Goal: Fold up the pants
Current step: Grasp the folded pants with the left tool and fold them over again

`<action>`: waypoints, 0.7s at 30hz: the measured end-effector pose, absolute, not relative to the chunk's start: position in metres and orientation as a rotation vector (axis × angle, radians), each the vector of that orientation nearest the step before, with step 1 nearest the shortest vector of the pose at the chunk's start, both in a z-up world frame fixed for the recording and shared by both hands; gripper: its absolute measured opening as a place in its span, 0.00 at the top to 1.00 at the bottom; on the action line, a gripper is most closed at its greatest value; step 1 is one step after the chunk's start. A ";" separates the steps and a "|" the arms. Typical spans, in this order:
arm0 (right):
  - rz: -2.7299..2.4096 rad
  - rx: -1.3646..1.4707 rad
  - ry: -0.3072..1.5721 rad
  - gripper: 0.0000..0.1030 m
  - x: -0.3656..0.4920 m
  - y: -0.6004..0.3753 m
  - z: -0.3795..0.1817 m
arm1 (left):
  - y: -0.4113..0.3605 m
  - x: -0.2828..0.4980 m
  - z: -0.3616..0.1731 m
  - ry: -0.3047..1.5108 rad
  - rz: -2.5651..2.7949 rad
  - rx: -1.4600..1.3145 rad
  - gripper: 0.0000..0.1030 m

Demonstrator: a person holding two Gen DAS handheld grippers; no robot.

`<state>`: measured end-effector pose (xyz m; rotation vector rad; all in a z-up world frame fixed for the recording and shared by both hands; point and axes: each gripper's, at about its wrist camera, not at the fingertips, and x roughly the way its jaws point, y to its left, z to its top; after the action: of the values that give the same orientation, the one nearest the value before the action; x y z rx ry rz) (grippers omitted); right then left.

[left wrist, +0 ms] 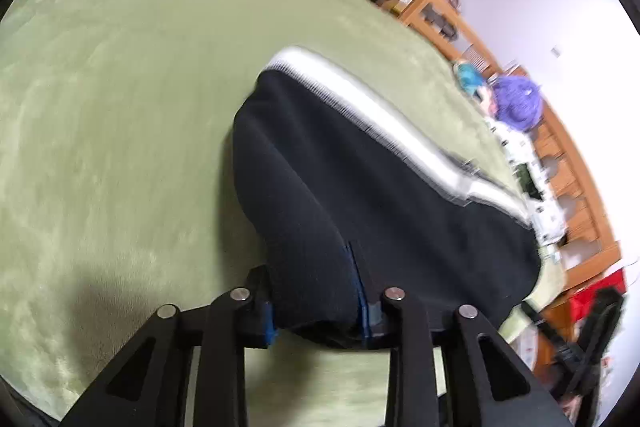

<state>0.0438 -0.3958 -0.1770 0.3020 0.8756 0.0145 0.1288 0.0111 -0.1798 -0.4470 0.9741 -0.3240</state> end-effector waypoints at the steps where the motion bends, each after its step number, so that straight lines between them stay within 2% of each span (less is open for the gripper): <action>1: 0.015 0.308 0.873 0.52 0.044 -0.400 -0.177 | 0.010 0.129 -0.170 0.957 -0.328 -0.448 0.76; 5: -0.019 0.328 0.841 0.52 0.035 -0.424 -0.166 | -0.022 0.131 -0.122 0.873 -0.358 -0.386 0.78; 13: -0.251 0.289 0.813 0.52 0.006 -0.507 -0.147 | -0.152 0.133 -0.024 0.707 -0.493 -0.207 0.78; 16: -0.332 0.291 0.820 0.52 -0.011 -0.540 -0.145 | -0.214 0.137 -0.007 0.688 -0.558 -0.172 0.79; 21: -0.432 0.323 0.847 0.52 -0.043 -0.586 -0.151 | -0.315 0.139 -0.010 0.691 -0.695 -0.118 0.79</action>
<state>-0.0427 -0.5855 -0.1510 0.3229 0.8473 -0.4322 0.1385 -0.3147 -0.0101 -0.1180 0.6913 -0.6948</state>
